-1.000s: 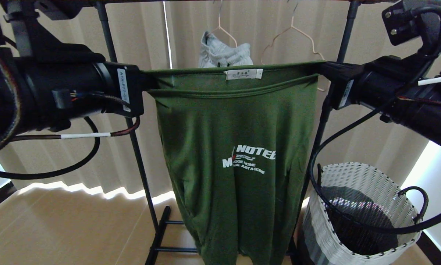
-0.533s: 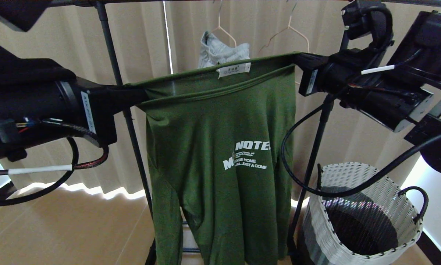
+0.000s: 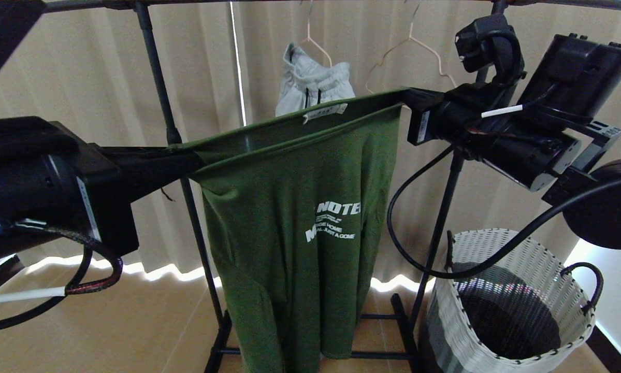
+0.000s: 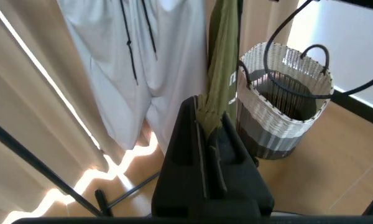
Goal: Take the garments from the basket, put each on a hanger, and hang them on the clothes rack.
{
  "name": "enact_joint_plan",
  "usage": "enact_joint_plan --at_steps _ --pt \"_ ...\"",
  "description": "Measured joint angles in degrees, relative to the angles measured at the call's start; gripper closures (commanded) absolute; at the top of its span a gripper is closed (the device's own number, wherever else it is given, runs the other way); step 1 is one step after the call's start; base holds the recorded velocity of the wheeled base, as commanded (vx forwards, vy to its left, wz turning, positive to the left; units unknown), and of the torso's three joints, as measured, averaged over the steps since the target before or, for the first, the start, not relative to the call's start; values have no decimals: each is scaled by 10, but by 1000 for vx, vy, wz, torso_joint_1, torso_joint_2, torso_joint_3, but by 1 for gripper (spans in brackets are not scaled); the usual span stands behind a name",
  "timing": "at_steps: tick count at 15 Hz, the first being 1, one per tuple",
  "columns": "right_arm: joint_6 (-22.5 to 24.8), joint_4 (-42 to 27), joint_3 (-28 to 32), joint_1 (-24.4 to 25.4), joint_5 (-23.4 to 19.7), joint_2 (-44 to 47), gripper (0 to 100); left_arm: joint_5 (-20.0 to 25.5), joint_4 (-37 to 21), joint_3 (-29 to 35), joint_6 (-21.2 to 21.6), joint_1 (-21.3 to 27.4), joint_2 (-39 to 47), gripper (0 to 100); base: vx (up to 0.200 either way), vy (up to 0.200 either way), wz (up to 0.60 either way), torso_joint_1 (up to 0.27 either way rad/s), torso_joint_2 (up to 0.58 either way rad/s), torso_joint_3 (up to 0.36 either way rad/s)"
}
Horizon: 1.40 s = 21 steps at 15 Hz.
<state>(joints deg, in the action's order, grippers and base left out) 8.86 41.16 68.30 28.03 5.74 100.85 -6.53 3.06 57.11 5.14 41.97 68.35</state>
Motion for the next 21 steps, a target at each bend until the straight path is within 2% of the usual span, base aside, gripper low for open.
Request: enact_joint_plan --at_steps 5,10,14,17,21 --pt "1 -7 -29 0 3 -33 100 -3 2 17 0 -20 9 100 0 0 0 0 0 0" --pt "2 -8 -110 0 4 -112 100 -5 2 85 0 -49 59 100 0 0 0 0 0 0" --pt "2 -8 -171 0 0 -177 100 -47 8 149 -1 -58 124 100 0 0 0 0 0 0" --pt "1 -8 -209 4 -3 -218 100 -82 43 191 -3 -58 177 100 0 0 0 0 0 0" --pt "-1 -8 -266 45 -5 -262 100 -108 64 246 -3 -58 245 100 0 0 0 0 0 0"
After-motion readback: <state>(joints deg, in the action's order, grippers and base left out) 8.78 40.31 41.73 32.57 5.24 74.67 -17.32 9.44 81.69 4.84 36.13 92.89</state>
